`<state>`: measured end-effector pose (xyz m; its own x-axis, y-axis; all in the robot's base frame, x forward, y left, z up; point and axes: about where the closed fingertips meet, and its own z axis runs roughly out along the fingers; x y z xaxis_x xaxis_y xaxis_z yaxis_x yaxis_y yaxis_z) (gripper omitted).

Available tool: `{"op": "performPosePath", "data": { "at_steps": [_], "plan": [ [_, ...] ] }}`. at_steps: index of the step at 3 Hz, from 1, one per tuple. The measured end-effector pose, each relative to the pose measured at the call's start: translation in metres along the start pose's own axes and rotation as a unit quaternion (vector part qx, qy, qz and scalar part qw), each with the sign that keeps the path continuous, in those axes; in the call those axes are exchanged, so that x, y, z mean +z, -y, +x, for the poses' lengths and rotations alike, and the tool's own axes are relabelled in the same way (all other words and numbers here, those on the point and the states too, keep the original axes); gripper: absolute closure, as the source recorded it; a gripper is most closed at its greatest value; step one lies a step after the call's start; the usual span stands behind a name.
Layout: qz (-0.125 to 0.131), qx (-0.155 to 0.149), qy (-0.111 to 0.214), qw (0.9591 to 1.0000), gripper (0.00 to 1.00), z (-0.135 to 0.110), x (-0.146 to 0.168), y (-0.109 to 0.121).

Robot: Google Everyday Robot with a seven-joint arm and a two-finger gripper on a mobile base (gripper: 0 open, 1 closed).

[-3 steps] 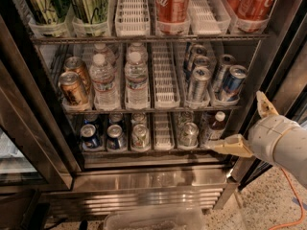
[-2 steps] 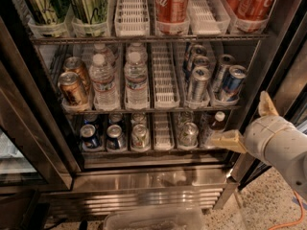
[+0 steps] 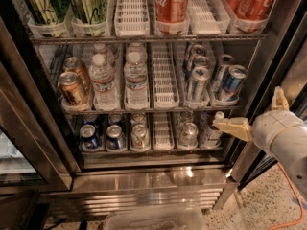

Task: Pick redbull can from middle shelf of fridge

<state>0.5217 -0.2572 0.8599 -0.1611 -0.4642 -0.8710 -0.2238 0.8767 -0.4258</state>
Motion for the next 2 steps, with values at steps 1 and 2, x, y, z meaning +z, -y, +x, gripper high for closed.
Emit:
{"op": "performPosePath", "data": {
  "at_steps": [1, 2],
  "plan": [
    [-0.020, 0.042, 0.044, 0.9980, 0.00, -0.0032, -0.0079, -0.0003],
    [-0.020, 0.042, 0.044, 0.9980, 0.00, -0.0031, -0.0079, -0.0003]
  ]
}}
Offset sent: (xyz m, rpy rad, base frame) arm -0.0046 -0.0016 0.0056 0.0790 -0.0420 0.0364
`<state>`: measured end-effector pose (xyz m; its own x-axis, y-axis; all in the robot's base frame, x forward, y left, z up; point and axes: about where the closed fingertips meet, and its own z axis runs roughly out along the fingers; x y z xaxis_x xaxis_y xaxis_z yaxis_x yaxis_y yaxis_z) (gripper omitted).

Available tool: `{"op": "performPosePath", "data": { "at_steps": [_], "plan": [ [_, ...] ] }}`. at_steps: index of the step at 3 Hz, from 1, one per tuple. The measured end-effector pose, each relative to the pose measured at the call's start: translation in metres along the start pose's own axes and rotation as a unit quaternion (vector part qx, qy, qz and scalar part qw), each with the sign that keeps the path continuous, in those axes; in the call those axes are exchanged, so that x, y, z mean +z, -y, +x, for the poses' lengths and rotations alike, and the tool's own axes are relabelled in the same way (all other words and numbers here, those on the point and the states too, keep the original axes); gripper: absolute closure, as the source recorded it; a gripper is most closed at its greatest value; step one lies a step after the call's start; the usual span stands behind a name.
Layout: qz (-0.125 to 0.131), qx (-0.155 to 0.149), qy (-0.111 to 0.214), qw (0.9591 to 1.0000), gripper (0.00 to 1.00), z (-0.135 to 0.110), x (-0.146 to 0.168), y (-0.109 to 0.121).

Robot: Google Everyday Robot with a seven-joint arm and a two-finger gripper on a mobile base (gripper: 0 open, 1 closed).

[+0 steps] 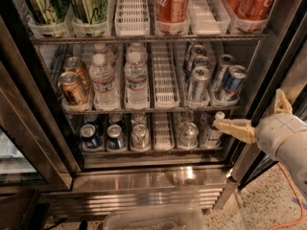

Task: Pick redbull can from middle shelf of fridge

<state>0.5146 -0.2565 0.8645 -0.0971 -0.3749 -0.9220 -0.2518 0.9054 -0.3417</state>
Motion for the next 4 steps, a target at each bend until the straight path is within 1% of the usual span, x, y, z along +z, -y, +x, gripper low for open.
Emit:
{"op": "performPosePath", "data": {
  "at_steps": [1, 2, 3, 4],
  "plan": [
    [0.013, 0.010, -0.005, 0.9999, 0.00, 0.005, 0.003, -0.001],
    [0.038, 0.011, 0.000, 0.9992, 0.11, 0.013, 0.012, -0.004],
    [0.069, 0.003, 0.014, 0.9975, 0.17, 0.015, 0.021, -0.003],
    [0.089, -0.002, 0.028, 0.9956, 0.34, 0.014, 0.026, -0.002]
  ]
}}
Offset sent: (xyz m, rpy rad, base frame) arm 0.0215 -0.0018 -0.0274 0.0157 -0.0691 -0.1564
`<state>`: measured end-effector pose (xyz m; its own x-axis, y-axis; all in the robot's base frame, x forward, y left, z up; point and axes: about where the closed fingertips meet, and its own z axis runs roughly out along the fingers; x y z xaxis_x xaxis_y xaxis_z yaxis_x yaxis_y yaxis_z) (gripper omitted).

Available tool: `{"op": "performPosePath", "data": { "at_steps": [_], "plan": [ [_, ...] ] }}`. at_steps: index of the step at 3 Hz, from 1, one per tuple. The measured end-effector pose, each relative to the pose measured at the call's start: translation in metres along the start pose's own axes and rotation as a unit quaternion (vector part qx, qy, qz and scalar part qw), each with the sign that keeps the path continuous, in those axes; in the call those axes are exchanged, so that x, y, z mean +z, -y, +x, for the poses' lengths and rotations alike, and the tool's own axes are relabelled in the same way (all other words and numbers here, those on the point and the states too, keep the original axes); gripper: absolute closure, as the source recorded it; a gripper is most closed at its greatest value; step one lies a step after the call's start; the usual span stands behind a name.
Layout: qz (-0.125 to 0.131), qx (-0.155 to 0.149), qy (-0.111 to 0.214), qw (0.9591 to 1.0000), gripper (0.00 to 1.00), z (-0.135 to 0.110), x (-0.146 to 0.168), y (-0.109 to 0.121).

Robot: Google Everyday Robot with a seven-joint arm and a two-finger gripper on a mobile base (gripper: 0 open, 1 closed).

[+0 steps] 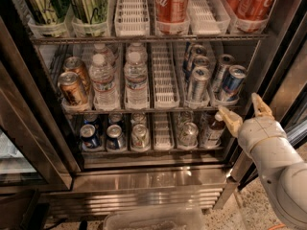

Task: Pick redbull can from middle shelf of fridge

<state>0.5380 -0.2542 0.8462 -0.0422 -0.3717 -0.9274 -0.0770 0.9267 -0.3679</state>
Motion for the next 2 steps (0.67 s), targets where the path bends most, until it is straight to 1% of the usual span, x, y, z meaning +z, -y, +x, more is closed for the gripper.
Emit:
{"op": "performPosePath", "data": {
  "at_steps": [2],
  "plan": [
    [0.042, -0.006, 0.021, 0.9989, 0.42, 0.0005, 0.0170, 0.0072]
  ]
}}
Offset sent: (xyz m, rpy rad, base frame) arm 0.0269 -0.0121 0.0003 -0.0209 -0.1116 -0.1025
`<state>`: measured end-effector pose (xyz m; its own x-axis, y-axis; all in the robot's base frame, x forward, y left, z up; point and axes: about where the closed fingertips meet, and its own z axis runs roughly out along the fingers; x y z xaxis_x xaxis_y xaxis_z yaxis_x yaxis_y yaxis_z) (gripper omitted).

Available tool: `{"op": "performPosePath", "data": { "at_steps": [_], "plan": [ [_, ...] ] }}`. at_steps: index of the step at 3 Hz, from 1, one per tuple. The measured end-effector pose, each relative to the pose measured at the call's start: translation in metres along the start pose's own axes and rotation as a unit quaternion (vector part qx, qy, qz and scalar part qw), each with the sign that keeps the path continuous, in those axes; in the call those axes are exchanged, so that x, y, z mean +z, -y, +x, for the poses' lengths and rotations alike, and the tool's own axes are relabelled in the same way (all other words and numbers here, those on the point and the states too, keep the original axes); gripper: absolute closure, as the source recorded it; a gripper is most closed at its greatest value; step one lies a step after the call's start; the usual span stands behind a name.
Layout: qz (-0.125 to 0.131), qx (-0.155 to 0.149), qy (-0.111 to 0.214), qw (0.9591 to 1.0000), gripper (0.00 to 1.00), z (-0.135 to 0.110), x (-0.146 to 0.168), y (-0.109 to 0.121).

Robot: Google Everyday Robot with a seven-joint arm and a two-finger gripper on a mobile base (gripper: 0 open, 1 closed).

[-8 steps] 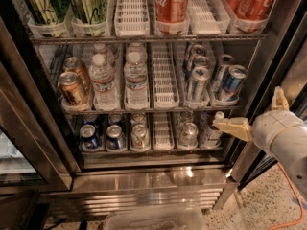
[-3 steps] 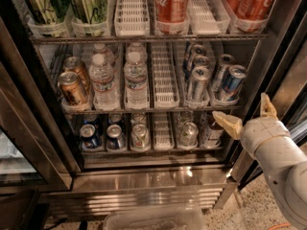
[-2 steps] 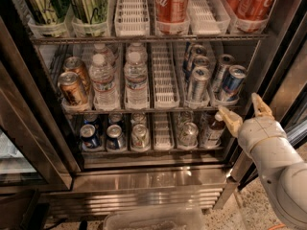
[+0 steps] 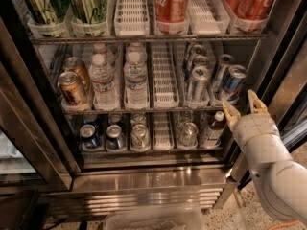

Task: Pick redbull can from middle shelf of fridge

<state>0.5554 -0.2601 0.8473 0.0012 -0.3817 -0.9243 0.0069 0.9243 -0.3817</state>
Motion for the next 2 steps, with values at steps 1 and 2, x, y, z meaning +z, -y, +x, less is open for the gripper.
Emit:
{"op": "performPosePath", "data": {
  "at_steps": [1, 2],
  "plan": [
    [0.007, 0.012, 0.006, 0.9999, 0.41, 0.0007, 0.0096, -0.0002],
    [0.010, 0.023, 0.013, 0.9996, 0.36, -0.0004, 0.0188, 0.0001]
  ]
}}
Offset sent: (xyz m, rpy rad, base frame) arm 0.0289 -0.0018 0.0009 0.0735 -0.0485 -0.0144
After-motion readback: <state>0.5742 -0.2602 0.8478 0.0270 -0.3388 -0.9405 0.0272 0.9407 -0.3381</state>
